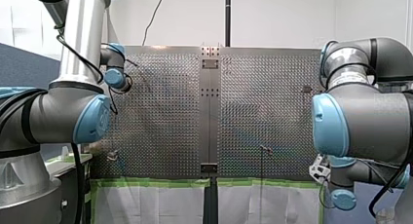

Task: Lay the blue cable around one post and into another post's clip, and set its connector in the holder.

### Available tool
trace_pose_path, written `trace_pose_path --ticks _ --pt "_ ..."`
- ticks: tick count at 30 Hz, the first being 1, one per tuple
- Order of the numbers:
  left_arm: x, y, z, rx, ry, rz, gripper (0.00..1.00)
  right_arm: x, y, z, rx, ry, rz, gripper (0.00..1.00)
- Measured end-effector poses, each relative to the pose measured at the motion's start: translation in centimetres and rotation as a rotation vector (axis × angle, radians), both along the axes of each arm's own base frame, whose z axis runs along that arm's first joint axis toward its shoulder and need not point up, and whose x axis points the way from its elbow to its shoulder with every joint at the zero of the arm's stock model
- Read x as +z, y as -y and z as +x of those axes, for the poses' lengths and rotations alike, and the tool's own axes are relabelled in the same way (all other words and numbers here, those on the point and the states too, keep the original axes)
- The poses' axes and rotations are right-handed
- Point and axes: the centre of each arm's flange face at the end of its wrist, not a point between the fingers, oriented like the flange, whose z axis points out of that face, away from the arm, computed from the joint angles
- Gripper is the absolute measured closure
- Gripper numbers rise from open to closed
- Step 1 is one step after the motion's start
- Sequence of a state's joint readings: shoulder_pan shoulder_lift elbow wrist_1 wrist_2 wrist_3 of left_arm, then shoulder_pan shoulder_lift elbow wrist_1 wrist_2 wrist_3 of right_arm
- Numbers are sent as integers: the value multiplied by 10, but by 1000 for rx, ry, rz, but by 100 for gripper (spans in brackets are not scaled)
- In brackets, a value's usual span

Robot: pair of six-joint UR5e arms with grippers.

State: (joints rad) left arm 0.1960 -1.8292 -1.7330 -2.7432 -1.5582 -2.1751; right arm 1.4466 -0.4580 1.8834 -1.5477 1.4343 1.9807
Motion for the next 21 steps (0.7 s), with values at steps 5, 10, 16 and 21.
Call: trace_pose_path --ticks 5,10,16,21 --pt "0 -1 0 6 -1 0 1 -15 2 -4 26 -31 8 100" --pt "0 -1 0 7 -1 0 1 -16 9 13 87 -74 12 100" --pt "0 -1 0 8 -2 2 1 -5 24 45 182 -134 -7 100" --pt "0 -2 0 11 -2 3 1 1 32 76 272 -189 -16 100"
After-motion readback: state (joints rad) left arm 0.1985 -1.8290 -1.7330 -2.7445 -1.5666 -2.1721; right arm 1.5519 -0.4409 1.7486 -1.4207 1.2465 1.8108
